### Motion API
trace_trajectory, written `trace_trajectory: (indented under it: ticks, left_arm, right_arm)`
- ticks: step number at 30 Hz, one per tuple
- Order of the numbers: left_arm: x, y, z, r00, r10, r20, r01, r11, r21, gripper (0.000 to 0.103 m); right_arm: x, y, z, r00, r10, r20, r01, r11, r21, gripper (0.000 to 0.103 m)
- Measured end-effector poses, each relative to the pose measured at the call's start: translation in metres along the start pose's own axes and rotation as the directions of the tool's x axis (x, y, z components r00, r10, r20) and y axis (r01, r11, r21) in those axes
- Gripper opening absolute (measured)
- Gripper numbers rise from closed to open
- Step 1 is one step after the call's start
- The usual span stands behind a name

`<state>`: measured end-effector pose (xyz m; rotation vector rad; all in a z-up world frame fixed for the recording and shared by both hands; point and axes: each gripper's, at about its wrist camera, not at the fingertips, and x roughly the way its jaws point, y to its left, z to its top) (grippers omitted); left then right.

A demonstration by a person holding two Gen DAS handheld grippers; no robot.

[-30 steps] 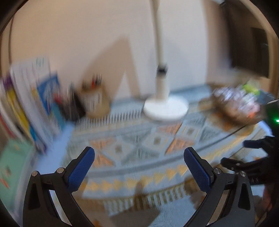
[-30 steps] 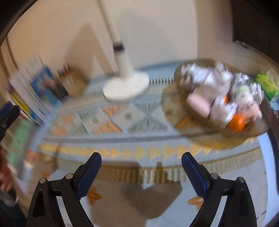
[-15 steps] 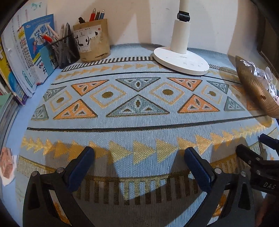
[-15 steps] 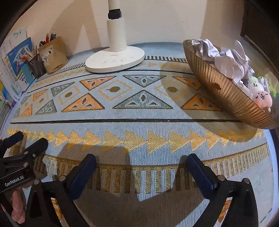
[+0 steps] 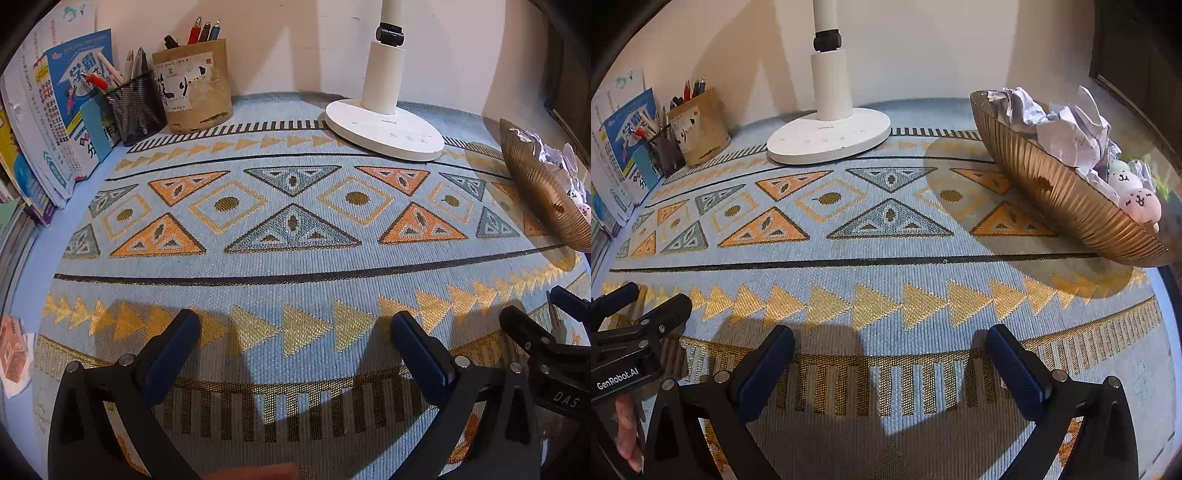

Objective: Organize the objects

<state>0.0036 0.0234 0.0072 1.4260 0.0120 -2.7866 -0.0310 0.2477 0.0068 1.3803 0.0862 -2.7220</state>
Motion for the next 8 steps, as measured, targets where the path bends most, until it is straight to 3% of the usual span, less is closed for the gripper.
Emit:
trace_trajectory:
  ticks: [8]
  left_arm:
    - [0.0017,-0.0017,0.0003,1.000,-0.002,0.001,0.002,1.000,0.005,0.103]
  right_arm:
    - [0.0001,0.0004,-0.0001,1.000,0.000,0.000,0.000,1.000,0.000,0.103]
